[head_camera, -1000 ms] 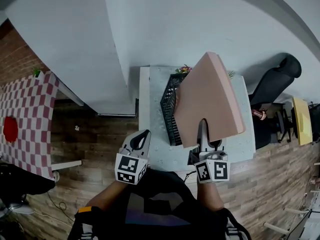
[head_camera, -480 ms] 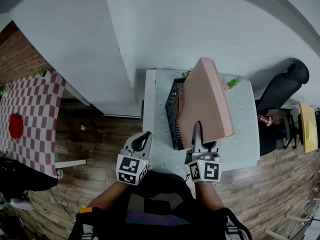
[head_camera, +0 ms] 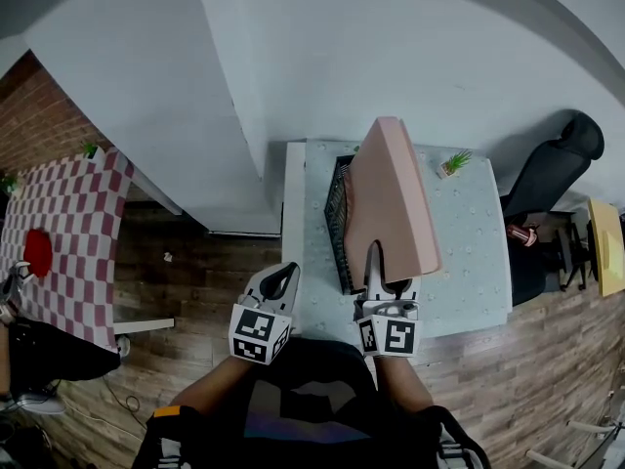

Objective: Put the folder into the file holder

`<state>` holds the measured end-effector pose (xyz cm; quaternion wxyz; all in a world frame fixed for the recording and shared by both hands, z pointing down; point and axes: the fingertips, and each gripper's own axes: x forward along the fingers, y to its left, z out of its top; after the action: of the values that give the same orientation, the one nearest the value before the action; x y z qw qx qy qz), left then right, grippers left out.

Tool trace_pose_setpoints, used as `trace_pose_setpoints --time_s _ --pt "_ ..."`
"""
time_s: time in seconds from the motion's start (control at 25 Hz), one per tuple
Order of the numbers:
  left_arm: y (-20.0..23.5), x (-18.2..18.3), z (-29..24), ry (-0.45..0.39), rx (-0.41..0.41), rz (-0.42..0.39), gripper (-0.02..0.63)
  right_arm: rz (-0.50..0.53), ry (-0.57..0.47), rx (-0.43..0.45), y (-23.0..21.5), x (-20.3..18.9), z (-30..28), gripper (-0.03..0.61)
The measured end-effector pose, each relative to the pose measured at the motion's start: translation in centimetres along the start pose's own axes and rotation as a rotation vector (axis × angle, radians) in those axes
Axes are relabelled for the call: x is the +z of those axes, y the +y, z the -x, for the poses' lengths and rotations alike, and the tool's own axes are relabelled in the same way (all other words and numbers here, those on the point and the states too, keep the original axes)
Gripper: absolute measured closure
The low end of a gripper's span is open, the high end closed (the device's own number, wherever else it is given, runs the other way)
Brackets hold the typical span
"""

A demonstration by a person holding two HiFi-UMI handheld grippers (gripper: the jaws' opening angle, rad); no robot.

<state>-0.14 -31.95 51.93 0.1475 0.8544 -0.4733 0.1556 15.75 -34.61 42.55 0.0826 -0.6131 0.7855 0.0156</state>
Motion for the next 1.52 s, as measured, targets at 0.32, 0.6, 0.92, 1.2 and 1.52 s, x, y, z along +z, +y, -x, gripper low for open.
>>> trace_pose_setpoints --time_s 0.32,0.6,0.92,1.2,1.52 --pt "-0.1 0.0 0.8 -0.008 0.009 -0.007 0.607 0.014 0.074 -0.029 -0.4 -4.0 0.4 0.413" --pt "-0.6 0.0 1.1 -0.022 -0.01 -0.009 0.607 0.038 0.21 -0.027 -0.1 -8.0 0.6 0.397" --pt "-0.8 -0.3 1.4 -0.036 -0.034 -0.003 0.607 0.058 0.348 -0.027 -0.1 -11.4 0.9 0.39" --pt "-0.2 -0.9 2.5 -0.052 -0.049 -0.01 0.607 0.077 0.409 -0.024 0.5 -12.1 1.4 0.39" --pt "1.0 -2.3 4.2 -0.057 -0.106 -0.018 0.607 0.055 0.428 -0.144 0.9 -10.5 4.5 0.37"
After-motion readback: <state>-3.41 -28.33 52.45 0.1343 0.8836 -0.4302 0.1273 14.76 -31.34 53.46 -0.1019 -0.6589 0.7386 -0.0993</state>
